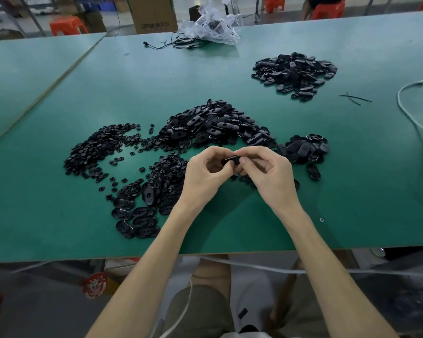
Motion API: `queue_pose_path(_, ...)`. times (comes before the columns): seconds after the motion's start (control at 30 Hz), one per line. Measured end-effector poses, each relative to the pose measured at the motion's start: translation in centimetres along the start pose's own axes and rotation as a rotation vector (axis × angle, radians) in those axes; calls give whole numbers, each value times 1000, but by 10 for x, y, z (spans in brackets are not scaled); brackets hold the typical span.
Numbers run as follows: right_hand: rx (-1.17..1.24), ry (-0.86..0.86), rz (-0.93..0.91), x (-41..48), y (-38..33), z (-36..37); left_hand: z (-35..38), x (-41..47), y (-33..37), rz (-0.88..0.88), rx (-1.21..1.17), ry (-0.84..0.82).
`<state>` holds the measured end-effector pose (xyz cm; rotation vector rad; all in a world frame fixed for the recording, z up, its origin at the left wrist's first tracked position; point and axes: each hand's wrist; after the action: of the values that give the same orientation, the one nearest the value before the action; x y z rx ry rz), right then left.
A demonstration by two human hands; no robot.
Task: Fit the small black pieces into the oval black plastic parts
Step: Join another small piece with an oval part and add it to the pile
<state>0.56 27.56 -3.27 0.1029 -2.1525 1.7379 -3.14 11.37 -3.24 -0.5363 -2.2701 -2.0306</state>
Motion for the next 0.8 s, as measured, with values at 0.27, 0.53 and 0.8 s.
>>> queue_pose_path(0.27, -12, -18, 19, 0, 1, -1, 2, 1, -2, -20, 66, 14)
queue_pose_path(0.53, -28, -29, 22, -1, 2, 0, 3, 0, -5, -23, 88, 22)
queue_pose_path(0.8, -21, -37, 33, -1, 2, 0, 3, 0, -3, -27, 93, 24)
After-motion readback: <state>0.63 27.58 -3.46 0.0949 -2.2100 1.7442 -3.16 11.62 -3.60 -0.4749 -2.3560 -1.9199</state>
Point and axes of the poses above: each hand's wrist, its own x-axis towards the middle knuckle, its own z-axis out of the palm, y = z × x, and after that the axes turned 2 degrees about -x, right-handed
